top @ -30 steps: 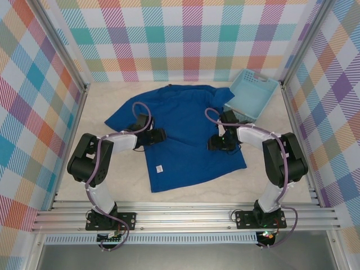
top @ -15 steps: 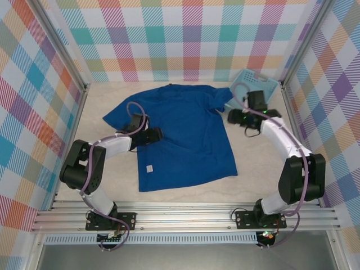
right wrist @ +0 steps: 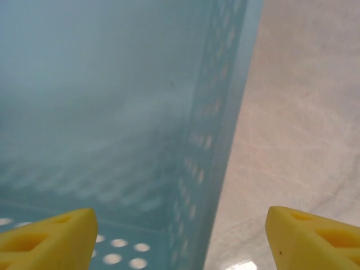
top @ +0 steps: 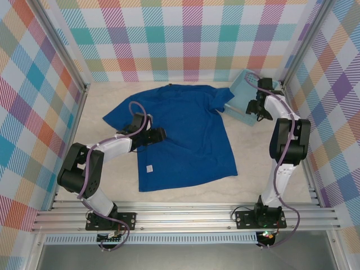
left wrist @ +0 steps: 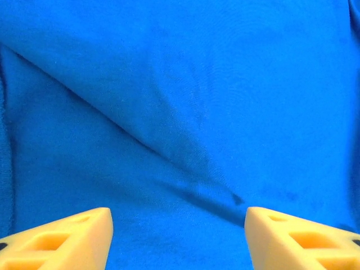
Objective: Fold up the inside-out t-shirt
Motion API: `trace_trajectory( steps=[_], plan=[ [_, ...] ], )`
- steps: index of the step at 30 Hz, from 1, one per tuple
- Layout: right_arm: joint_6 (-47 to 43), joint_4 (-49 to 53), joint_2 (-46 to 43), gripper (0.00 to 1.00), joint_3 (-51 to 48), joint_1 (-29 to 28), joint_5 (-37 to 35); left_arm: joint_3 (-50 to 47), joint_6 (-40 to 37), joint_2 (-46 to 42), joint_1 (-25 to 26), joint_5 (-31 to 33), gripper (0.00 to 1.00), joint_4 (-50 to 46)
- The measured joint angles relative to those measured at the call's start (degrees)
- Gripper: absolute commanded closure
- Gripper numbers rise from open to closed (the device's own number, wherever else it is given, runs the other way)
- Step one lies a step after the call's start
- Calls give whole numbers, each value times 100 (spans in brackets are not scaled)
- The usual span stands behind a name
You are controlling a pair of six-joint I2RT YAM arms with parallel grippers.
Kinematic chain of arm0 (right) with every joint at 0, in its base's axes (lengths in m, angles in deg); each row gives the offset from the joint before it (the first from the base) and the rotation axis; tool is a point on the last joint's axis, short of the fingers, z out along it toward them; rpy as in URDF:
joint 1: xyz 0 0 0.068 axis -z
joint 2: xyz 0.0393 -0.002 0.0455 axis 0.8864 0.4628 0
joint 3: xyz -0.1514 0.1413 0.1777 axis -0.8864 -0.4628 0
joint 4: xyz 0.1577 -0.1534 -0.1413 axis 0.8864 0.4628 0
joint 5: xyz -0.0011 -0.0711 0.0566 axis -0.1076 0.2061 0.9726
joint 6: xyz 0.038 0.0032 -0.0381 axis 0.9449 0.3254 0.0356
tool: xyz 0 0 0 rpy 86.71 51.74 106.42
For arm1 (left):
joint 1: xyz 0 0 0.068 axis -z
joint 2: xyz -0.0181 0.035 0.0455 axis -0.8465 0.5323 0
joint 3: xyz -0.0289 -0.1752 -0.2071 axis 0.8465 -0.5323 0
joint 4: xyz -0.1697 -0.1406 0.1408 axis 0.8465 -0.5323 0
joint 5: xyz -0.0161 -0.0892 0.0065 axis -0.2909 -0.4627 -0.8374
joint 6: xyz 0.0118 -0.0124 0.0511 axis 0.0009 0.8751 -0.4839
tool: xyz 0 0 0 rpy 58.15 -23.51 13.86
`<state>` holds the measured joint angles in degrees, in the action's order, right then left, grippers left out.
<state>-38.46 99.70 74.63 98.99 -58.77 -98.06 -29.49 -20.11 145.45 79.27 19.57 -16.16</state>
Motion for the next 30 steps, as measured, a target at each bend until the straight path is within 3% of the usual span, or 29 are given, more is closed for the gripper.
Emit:
trace_trajectory(
  steps=[8,11,16,22,25,30],
  plan=[
    [-302,463,37,29,402,992,-984,0,-2,2,20,22,37,-31],
    [-330,459,0,28,492,1117,-1261,0,-4,2,20,24,36,-33],
    [-376,317,-483,25,166,684,-1097,0,-20,2,20,26,36,-72],
    [-763,-232,-1434,21,-634,-791,-210,0,-20,2,20,24,36,-125],
    [-855,-289,-1054,25,-319,-990,31,0,-20,2,20,22,36,-131],
    [-999,-282,46,38,350,-732,-11,0,-20,2,24,20,36,-140]
  ],
)
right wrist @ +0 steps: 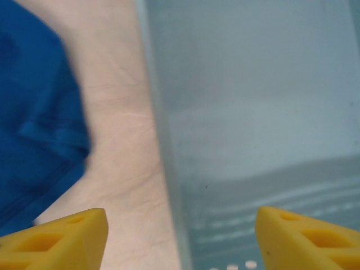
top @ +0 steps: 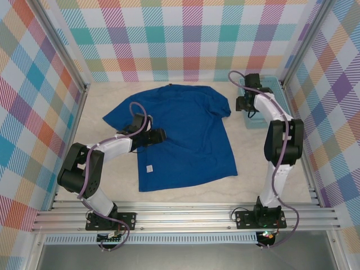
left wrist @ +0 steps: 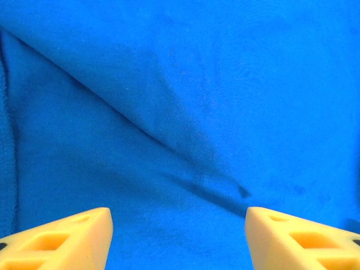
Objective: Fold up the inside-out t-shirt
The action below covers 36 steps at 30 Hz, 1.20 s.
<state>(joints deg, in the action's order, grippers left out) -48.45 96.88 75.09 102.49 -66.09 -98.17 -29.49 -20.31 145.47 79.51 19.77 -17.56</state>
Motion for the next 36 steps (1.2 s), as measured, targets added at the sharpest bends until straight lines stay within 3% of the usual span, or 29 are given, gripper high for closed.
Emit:
trace_trajectory(
  steps=[6,11,16,22,28,33,36],
  plan=[
    [2,365,1137,45,1220,457,-234,-83,-22,-144,105,-136,36,-59],
    [96,544,1263,35,1746,855,-251,-442,-356,-885,697,-363,36,-190],
    [144,192,81,30,348,511,70,-667,-1233,-1434,2011,-404,38,-256],
    [511,-308,-1805,29,-1445,-267,1143,-601,-2457,-1241,3539,-98,42,-614],
    [730,-516,-2297,29,-2039,-116,1661,-162,-3357,-376,4118,391,55,-1047],
    [787,-581,-2297,29,-2275,-85,1773,310,-3740,498,4205,758,60,-1266],
    [815,-605,-2299,29,-2385,-85,1821,544,-3856,704,4232,868,71,-1344]
  ],
)
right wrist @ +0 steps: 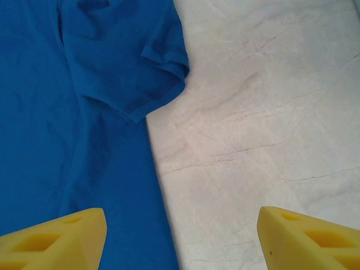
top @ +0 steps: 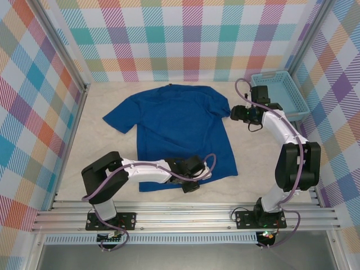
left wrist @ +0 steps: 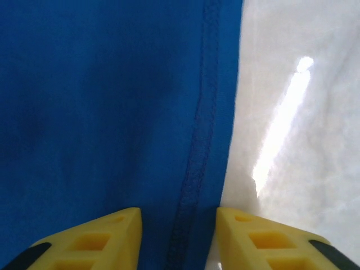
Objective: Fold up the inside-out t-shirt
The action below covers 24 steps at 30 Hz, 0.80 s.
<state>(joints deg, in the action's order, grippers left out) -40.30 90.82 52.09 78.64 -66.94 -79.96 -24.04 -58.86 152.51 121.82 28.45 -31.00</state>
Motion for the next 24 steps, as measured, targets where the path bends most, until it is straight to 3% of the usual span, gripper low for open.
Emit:
trace_trajectory(
  steps=[4,7,14,19,24],
  plan=[
    [44,-15,-92,29,-223,0,61,179,-63,181,0,24,91,-2],
    [107,-15,-391,28,-553,0,122,216,-26,192,-2,22,100,-17],
    [400,-31,-1851,29,-1482,-9,693,208,348,11,-304,-393,100,-17],
    [614,83,-2962,29,-2319,-188,1246,208,782,-507,-883,-1119,100,9],
    [614,332,-3464,30,-2900,-437,1797,208,1143,-664,-1390,-1823,100,7]
  ],
)
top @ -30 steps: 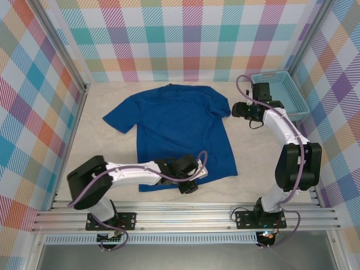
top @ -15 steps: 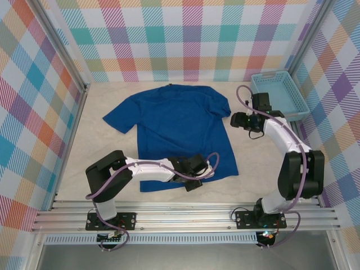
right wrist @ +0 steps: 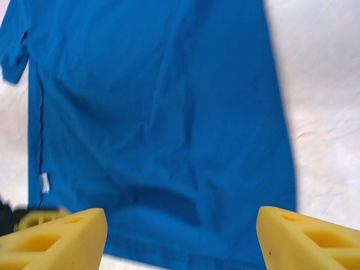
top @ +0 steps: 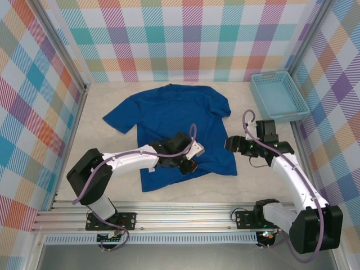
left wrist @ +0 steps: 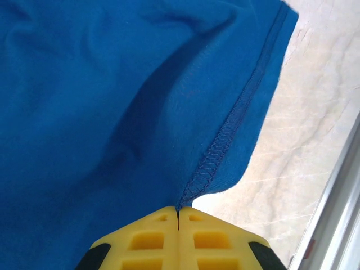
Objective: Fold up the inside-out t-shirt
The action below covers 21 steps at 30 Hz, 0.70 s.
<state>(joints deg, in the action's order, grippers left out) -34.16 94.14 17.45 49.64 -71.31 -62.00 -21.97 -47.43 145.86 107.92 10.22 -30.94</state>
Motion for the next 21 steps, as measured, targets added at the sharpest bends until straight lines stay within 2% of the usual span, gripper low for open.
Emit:
trace_trajectory(
  steps=[3,7,12,15,18,21],
  plan=[
    [4,37,-153,34,-177,-223,334,2,221,0,-221,-310,100,2],
    [-2,-66,-286,38,-278,-774,704,2,671,-37,-476,-413,100,50],
    [-26,-487,-417,31,-516,-1539,734,-4,1119,-332,-717,-505,100,343],
    [-35,-909,-238,32,-533,-1818,684,-9,1248,-505,-754,-474,100,459],
    [-68,-1259,-76,38,-533,-1989,693,-55,1353,-632,-791,-341,100,483],
    [-173,-1565,61,50,-579,-2435,573,-133,1456,-802,-839,-245,100,553]
  ],
)
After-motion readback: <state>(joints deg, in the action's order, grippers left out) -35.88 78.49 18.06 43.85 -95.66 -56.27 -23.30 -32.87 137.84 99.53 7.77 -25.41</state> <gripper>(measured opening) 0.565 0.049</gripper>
